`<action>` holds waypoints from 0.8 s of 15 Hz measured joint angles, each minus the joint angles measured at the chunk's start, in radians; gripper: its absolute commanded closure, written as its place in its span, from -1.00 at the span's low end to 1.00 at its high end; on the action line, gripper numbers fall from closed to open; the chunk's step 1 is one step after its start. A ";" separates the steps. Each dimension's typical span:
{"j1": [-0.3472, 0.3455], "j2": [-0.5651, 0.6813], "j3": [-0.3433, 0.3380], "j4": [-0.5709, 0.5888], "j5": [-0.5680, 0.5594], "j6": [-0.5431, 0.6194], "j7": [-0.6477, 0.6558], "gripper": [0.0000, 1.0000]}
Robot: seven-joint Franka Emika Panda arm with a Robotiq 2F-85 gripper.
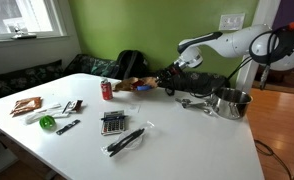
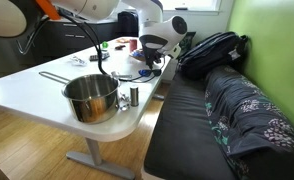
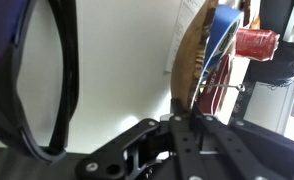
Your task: Move the wooden plate to the left
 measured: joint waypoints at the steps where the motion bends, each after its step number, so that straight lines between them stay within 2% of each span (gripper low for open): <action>1: -0.007 -0.002 0.004 0.010 0.000 -0.009 -0.012 0.95; 4: -0.032 -0.017 0.017 0.019 0.000 -0.044 -0.051 0.95; 8: -0.070 -0.062 0.015 0.022 -0.006 -0.156 -0.069 0.95; 12: -0.124 -0.141 -0.008 0.023 -0.034 -0.344 -0.069 0.95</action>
